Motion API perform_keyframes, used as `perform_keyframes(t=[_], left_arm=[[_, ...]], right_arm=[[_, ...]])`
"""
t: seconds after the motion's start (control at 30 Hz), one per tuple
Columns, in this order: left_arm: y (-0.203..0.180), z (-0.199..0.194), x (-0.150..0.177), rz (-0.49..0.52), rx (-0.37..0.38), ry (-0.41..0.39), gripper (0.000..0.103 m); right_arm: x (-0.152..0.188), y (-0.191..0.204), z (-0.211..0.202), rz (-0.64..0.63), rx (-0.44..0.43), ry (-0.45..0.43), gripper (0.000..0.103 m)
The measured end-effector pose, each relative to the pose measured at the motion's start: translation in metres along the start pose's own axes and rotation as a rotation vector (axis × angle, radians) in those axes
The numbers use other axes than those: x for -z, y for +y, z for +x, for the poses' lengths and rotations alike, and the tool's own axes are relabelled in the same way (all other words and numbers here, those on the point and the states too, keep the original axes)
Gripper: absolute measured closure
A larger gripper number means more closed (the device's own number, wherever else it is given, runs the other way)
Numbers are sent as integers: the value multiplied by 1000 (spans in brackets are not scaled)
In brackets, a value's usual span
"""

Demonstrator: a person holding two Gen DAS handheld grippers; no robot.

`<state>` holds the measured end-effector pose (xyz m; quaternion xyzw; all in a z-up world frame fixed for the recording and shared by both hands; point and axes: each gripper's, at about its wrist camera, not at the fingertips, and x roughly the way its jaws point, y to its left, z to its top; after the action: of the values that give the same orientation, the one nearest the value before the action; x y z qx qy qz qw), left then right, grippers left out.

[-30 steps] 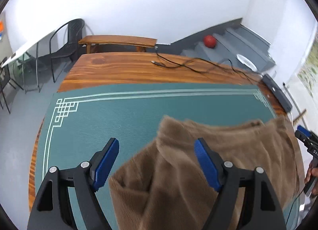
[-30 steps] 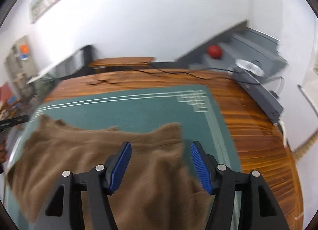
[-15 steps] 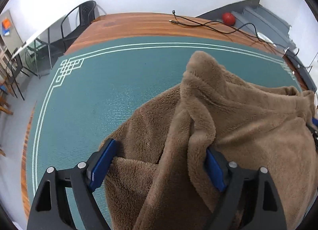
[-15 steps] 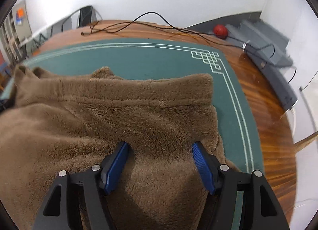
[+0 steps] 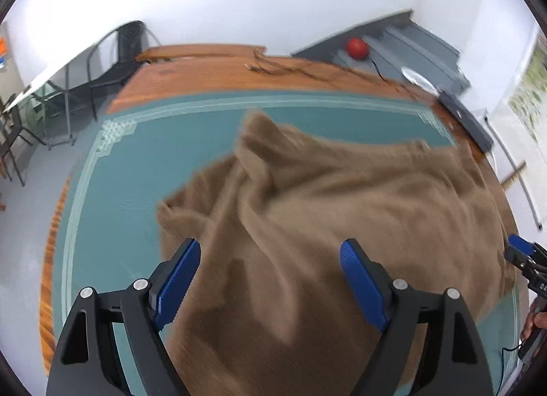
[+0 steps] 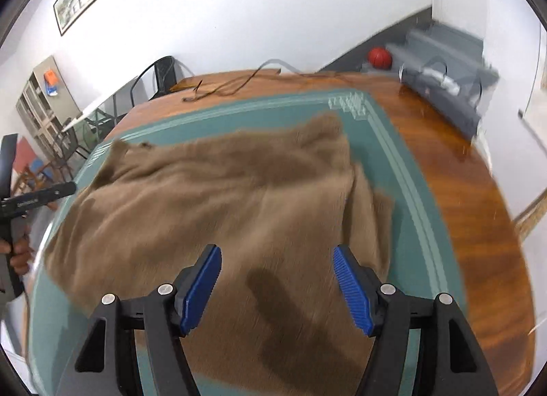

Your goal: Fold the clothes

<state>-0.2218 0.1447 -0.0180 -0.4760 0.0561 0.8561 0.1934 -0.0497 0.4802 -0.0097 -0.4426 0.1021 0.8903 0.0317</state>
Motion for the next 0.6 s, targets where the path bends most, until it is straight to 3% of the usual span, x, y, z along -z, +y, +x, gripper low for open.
perform_keyframes(t=[0.13, 0.37, 0.5, 0.6], left_arm=[[-6, 19, 24, -2, -24, 45, 16], [-5, 25, 27, -12, -58, 36, 7], [-11, 4, 18, -22, -98, 43, 7], [-26, -31, 16, 7, -89, -23, 7]], right_arm=[[25, -1, 15, 26, -2, 52, 33], [39, -21, -6, 139, -38, 4, 25], [47, -32, -18, 204, -58, -24, 25], [58, -45, -34, 279, -74, -60, 25]])
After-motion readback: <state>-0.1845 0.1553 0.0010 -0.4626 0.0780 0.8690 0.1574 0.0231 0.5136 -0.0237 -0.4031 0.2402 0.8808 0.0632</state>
